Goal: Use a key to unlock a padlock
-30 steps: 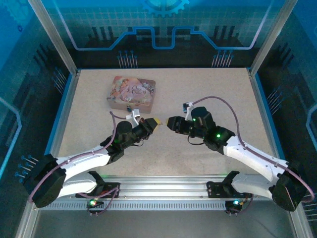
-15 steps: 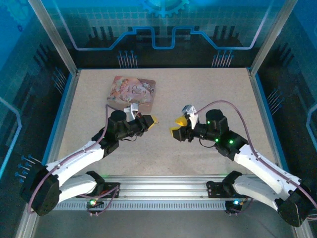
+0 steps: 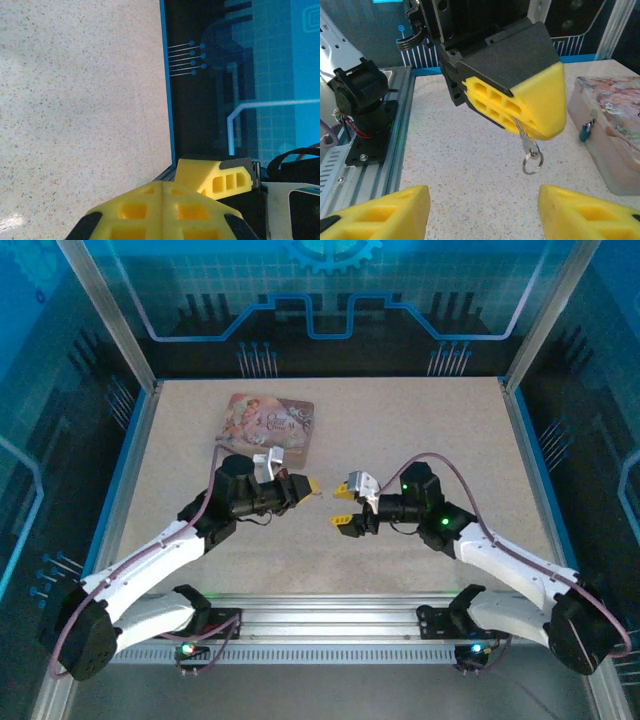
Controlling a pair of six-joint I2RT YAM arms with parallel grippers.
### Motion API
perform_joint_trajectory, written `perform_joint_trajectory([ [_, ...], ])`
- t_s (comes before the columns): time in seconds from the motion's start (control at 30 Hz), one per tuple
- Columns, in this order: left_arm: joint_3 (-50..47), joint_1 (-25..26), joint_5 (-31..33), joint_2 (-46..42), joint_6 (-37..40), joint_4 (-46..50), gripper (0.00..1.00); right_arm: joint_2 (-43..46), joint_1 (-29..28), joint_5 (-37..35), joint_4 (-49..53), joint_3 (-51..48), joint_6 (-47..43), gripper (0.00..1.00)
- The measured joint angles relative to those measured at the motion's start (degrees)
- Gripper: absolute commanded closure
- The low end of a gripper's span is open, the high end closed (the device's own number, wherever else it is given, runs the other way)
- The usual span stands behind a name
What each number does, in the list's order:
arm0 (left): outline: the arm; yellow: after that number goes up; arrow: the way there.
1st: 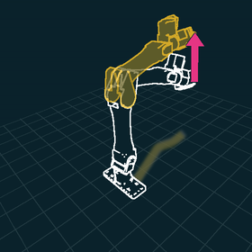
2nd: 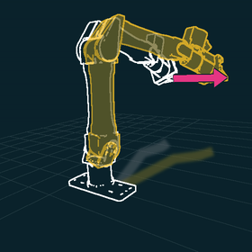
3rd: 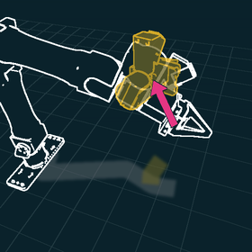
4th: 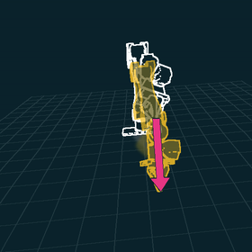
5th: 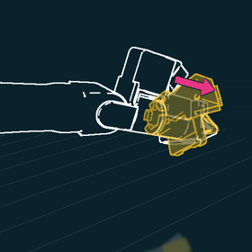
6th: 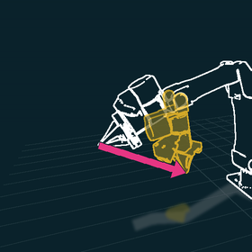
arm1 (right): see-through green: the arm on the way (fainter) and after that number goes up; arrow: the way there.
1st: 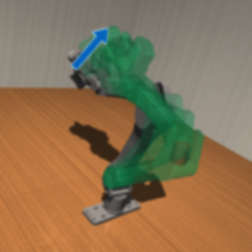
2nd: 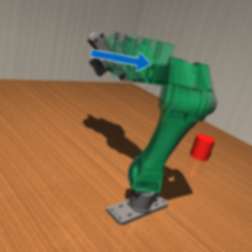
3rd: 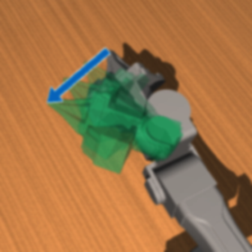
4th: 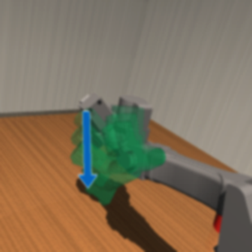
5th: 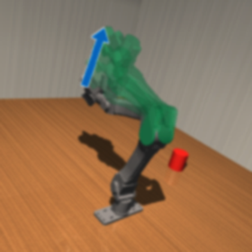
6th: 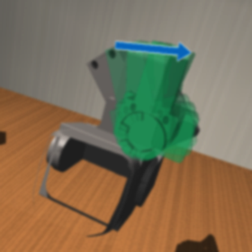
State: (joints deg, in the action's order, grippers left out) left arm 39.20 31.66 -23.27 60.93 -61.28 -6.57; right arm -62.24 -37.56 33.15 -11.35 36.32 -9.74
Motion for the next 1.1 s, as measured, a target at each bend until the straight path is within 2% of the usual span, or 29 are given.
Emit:
perform_joint_trajectory([
  [0.33,-0.02,0.00,-0.24,-0.04,-0.07,0.31,1.00,-5.77,-0.81,0.11,-6.38,-0.02,0.09,0.43],
  [0.4,-0.02,0.00,-0.24,-0.04,-0.07,0.31,1.00,-6.58,-0.81,0.09,-7.10,0.00,0.42,0.46],
  [0.87,-0.35,0.00,-0.63,-0.04,-0.28,-1.44,1.00,-8.98,-1.05,-0.11,-9.84,0.52,1.40,0.49],
  [1.1,-0.79,0.00,-0.63,-0.02,-0.28,-1.77,1.00,-9.49,-1.07,-0.09,-10.99,1.03,2.25,0.57],
])
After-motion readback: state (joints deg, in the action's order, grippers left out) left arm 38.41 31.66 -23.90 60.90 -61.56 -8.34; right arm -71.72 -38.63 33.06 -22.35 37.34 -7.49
